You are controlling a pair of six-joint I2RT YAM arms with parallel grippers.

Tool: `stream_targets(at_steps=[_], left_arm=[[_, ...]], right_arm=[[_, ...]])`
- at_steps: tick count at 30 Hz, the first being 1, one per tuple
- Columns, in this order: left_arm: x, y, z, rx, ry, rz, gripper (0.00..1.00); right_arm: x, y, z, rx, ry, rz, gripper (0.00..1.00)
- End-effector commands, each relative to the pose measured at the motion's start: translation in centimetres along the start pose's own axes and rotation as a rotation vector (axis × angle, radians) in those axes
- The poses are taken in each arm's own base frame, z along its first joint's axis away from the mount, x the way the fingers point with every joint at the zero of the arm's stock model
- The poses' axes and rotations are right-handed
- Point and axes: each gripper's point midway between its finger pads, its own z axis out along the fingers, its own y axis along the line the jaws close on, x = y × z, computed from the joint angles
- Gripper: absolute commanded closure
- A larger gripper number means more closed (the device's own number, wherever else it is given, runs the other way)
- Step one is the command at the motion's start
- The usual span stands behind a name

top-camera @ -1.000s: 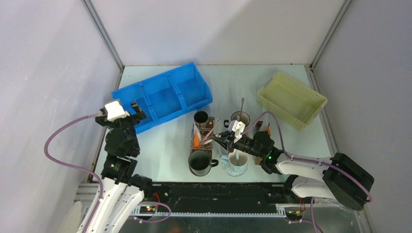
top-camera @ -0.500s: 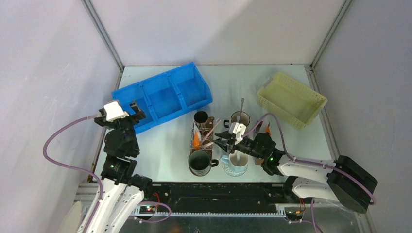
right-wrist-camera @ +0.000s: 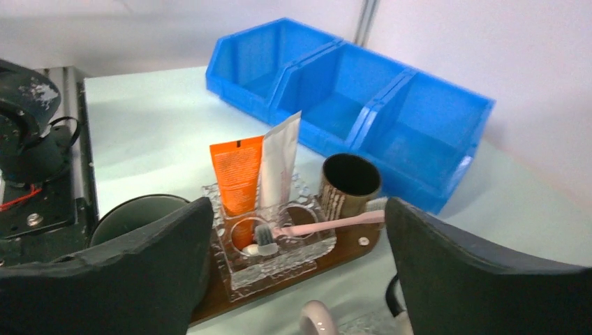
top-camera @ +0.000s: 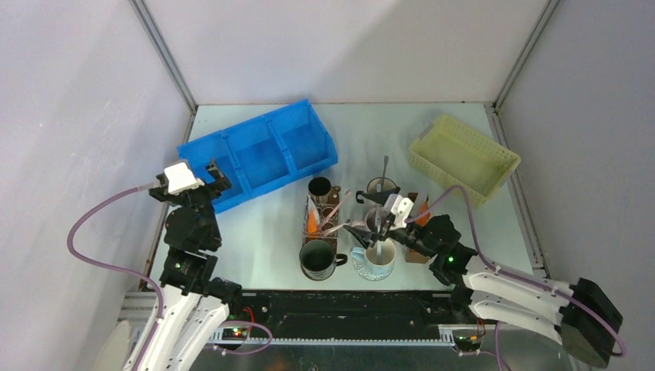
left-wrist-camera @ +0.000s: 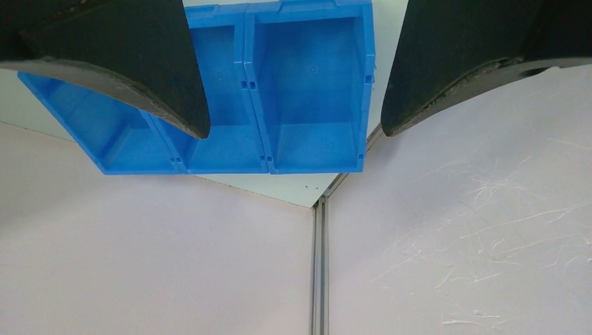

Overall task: Prepare toiletry sets of a toothbrush and toothpaste on the tray
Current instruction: Place the toothbrush in the toothpaste holder, then reset both arms

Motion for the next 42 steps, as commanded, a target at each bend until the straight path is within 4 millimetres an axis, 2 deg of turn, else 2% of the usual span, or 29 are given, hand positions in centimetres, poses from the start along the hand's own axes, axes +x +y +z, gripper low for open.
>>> stream_targets(at_steps=[1, 5, 6, 7, 8, 9, 10, 11, 12, 15, 20, 27, 32, 38, 42], left_arm=[[-1.7, 0.7, -0.3, -0.016, -0.045, -0.02, 0.0], [-3.8, 1.0, -1.0, 0.001, -0.053, -0.057, 0.0], [-3.5, 0.8, -1.2, 0.02, -0.03, -0.045, 0.0], [-4.5, 0.9, -1.5, 0.029, -0.042, -0.07, 0.0], [-4.2, 0.7, -1.8, 0.047, -0.019, -0.058, 0.0], [-5.1, 0.8, -2.3, 0.056, -0.028, -0.098, 0.0], [-4.7, 0.8, -2.6, 0.073, -0.002, -0.09, 0.0], [-4.8, 0.9, -3.3, 0.087, 0.012, -0.107, 0.0], [-5.1, 1.1, -3.8, 0.093, 0.009, -0.122, 0.0], [-5.2, 1.8, -5.3, 0.11, 0.026, -0.166, 0.0], [-5.4, 3.9, -7.9, 0.096, -0.018, -0.262, 0.0], [-2.0, 5.0, -9.2, 0.072, -0.03, -0.317, 0.0], [0.4, 5.3, -9.8, 0.066, -0.046, -0.374, 0.0], [2.4, 5.8, -10.0, 0.027, -0.014, -0.404, 0.0], [2.8, 5.2, -9.7, 0.037, 0.006, -0.402, 0.0]], right_arm=[[-4.3, -2.2, -1.4, 0.112, -0.053, -0.05, 0.02], [-8.3, -5.1, -4.3, 0.284, -0.087, -0.051, 0.01], [-8.7, -6.3, -5.2, 0.358, -0.084, -0.049, 0.0], [-9.9, -6.9, -6.4, 0.395, -0.097, -0.049, 0.0], [-10.2, -7.9, -7.9, 0.466, -0.086, -0.048, 0.01], [-11.1, -8.5, -8.7, 0.504, -0.098, -0.048, 0.01], [-11.9, -9.4, -10.4, 0.576, -0.101, -0.045, 0.01], [-12.2, -9.8, -11.2, 0.607, -0.101, -0.044, 0.01], [-12.9, -10.5, -12.8, 0.666, -0.104, -0.042, 0.01], [-13.5, -11.8, -16.3, 0.789, -0.097, -0.034, 0.01], [-13.8, -12.6, -21.3, 0.922, -0.118, -0.007, 0.01], [-14.1, -13.6, -27.1, 1.111, -0.248, 0.091, 0.01], [-13.6, -14.0, -28.7, 1.182, -0.256, 0.109, 0.01], [-13.0, -14.1, -29.1, 1.223, -0.257, 0.113, 0.01], [-13.1, -13.9, -28.6, 1.207, -0.264, 0.101, 0.01]])
